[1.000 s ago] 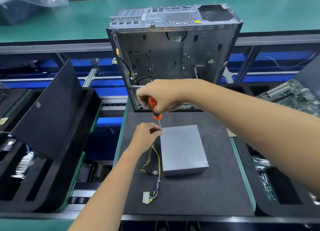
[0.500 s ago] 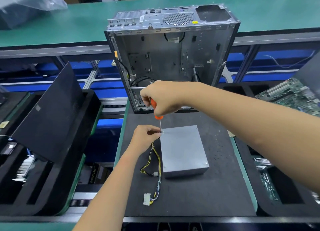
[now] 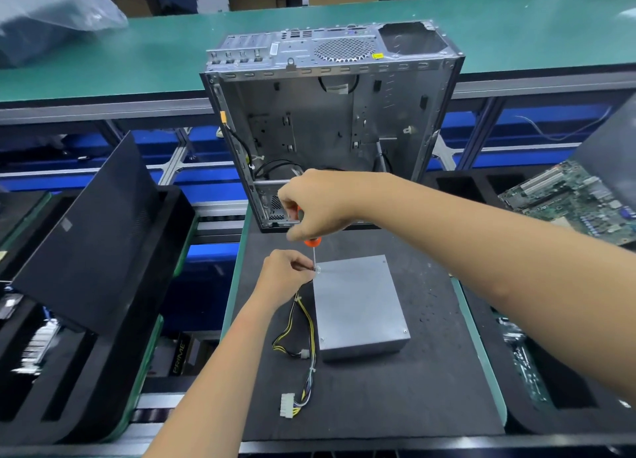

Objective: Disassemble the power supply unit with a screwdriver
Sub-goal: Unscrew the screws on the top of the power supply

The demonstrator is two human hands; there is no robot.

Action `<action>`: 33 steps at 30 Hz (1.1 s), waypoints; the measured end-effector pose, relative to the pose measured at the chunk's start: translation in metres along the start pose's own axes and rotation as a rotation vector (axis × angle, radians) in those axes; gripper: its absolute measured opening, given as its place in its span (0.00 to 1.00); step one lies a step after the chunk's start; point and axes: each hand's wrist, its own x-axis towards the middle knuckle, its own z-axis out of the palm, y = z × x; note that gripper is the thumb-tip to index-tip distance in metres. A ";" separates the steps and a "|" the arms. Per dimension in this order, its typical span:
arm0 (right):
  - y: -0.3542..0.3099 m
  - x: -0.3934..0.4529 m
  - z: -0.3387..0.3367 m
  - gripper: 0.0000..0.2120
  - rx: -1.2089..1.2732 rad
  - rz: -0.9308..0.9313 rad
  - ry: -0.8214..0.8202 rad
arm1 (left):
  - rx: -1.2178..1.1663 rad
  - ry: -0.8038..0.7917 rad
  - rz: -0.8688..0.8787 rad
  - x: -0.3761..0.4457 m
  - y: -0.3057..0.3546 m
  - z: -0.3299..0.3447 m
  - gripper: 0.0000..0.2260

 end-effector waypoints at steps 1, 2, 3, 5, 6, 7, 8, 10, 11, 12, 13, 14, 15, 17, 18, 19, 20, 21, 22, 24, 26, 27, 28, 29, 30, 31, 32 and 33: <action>0.000 0.001 0.001 0.12 -0.028 0.023 0.005 | 0.006 -0.004 -0.006 0.000 0.000 0.000 0.02; -0.001 0.002 0.002 0.15 -0.057 0.042 0.004 | 0.018 -0.017 -0.010 0.001 0.000 0.000 0.02; -0.001 0.003 0.002 0.16 -0.070 0.048 -0.003 | 0.037 -0.035 -0.013 0.002 0.000 -0.001 0.02; -0.002 0.004 0.001 0.13 -0.072 0.019 -0.015 | 0.086 -0.071 -0.019 0.005 0.002 -0.002 0.02; -0.002 0.004 0.000 0.10 -0.079 -0.009 -0.003 | 0.106 -0.081 -0.026 0.006 0.003 -0.002 0.02; -0.002 0.003 -0.002 0.08 -0.077 -0.038 0.016 | 0.123 -0.089 -0.036 0.008 0.003 -0.002 0.02; -0.002 0.001 -0.003 0.09 -0.062 -0.062 0.027 | 0.135 -0.098 -0.047 0.009 0.004 -0.002 0.03; -0.002 -0.001 -0.003 0.09 -0.020 -0.080 0.025 | 0.137 -0.116 -0.068 0.011 0.004 -0.002 0.03; -0.002 -0.001 -0.002 0.07 -0.023 -0.065 0.017 | 0.127 -0.123 -0.078 0.013 0.004 -0.002 0.04; -0.002 0.000 -0.001 0.06 -0.038 -0.034 0.013 | 0.113 -0.129 -0.090 0.014 0.004 -0.002 0.04; -0.001 0.002 0.000 0.11 -0.056 0.013 0.008 | 0.100 -0.133 -0.104 0.014 0.004 -0.002 0.04; -0.001 0.003 0.000 0.16 -0.077 0.058 0.003 | 0.091 -0.135 -0.117 0.015 0.004 -0.001 0.04; -0.001 0.004 -0.001 0.19 -0.095 0.089 -0.006 | 0.088 -0.137 -0.127 0.016 0.004 -0.001 0.05; 0.000 0.005 -0.002 0.17 -0.100 0.084 -0.010 | 0.101 -0.144 -0.134 0.017 0.005 0.000 0.05; 0.001 0.006 -0.003 0.13 -0.094 0.055 -0.009 | 0.107 -0.148 -0.138 0.017 0.005 0.000 0.05; 0.002 0.006 -0.003 0.09 -0.093 0.017 -0.002 | 0.110 -0.151 -0.146 0.018 0.006 0.001 0.04; 0.003 0.005 -0.004 0.07 -0.085 -0.017 0.013 | 0.107 -0.153 -0.156 0.017 0.007 0.001 0.04; 0.004 0.004 -0.005 0.08 -0.062 -0.041 0.024 | 0.101 -0.154 -0.168 0.017 0.007 0.001 0.04; 0.005 0.002 -0.005 0.10 -0.036 -0.059 0.027 | 0.095 -0.157 -0.178 0.017 0.007 0.000 0.04; 0.005 0.001 -0.003 0.10 -0.026 -0.072 0.040 | 0.086 -0.167 -0.184 0.017 0.007 -0.001 0.04; 0.003 0.003 -0.001 0.10 -0.053 -0.024 0.053 | 0.079 -0.173 -0.184 0.017 0.008 -0.001 0.03; 0.003 0.004 0.000 0.14 -0.055 0.015 0.058 | 0.076 -0.175 -0.185 0.018 0.008 0.000 0.03; 0.002 0.005 0.001 0.18 -0.057 0.042 0.060 | 0.074 -0.176 -0.186 0.018 0.008 0.000 0.02; 0.002 0.006 0.001 0.18 -0.068 0.049 0.056 | 0.070 -0.175 -0.188 0.019 0.008 0.000 0.02; 0.001 0.007 0.001 0.15 -0.077 0.029 0.057 | 0.065 -0.174 -0.189 0.019 0.008 0.000 0.02; 0.002 0.007 0.000 0.10 -0.074 -0.003 0.057 | 0.059 -0.174 -0.189 0.019 0.007 0.000 0.03; 0.002 0.006 -0.001 0.05 -0.053 -0.033 0.055 | 0.054 -0.174 -0.189 0.019 0.007 0.000 0.03; 0.002 0.004 -0.003 0.05 -0.026 -0.048 0.044 | 0.051 -0.174 -0.190 0.019 0.007 0.000 0.03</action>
